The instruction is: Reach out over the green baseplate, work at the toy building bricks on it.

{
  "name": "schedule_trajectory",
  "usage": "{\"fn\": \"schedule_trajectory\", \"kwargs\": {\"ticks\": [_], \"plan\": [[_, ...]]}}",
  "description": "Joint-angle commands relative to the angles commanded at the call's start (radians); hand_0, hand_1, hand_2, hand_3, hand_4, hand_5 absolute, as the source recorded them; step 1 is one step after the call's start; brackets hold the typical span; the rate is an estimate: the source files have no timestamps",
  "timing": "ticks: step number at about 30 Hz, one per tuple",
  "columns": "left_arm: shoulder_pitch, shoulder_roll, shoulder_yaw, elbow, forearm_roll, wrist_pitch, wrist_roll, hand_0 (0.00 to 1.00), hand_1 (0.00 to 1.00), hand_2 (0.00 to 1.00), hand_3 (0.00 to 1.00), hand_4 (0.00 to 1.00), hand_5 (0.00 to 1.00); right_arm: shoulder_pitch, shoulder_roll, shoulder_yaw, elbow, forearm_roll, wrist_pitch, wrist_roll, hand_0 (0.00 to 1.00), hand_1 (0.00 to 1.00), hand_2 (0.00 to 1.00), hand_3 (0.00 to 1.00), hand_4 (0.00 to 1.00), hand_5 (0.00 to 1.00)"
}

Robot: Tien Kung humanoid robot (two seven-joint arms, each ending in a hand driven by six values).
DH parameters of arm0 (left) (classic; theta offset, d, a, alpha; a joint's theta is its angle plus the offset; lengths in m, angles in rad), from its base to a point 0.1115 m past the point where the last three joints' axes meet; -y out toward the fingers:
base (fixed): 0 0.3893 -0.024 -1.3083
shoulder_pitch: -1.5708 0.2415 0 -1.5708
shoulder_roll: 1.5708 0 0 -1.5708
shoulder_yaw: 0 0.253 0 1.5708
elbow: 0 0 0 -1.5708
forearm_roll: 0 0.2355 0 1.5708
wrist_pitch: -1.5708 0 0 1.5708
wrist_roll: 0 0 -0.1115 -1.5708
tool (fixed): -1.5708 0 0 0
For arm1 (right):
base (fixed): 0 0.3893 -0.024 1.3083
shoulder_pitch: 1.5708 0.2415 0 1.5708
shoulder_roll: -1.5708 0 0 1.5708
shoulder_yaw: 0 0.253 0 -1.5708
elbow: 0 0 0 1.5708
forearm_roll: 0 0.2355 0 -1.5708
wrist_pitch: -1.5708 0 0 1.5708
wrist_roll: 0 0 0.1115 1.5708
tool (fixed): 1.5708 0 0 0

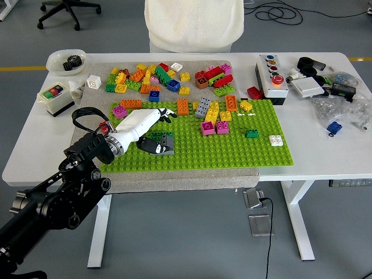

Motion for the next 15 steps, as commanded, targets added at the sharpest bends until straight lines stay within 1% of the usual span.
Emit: {"fn": "schedule_trajectory", "kwargs": {"ticks": [15], "plan": [[-0.008, 0.001, 0.001, 0.009, -0.002, 0.002, -0.001, 0.774, 0.721, 0.723, 0.801, 0.943, 0.103, 0.001, 0.001, -0.001, 0.000, 0.002, 0.000, 0.000, 0.740, 0.643, 0.679, 0.608, 0.817, 0.529]]}}
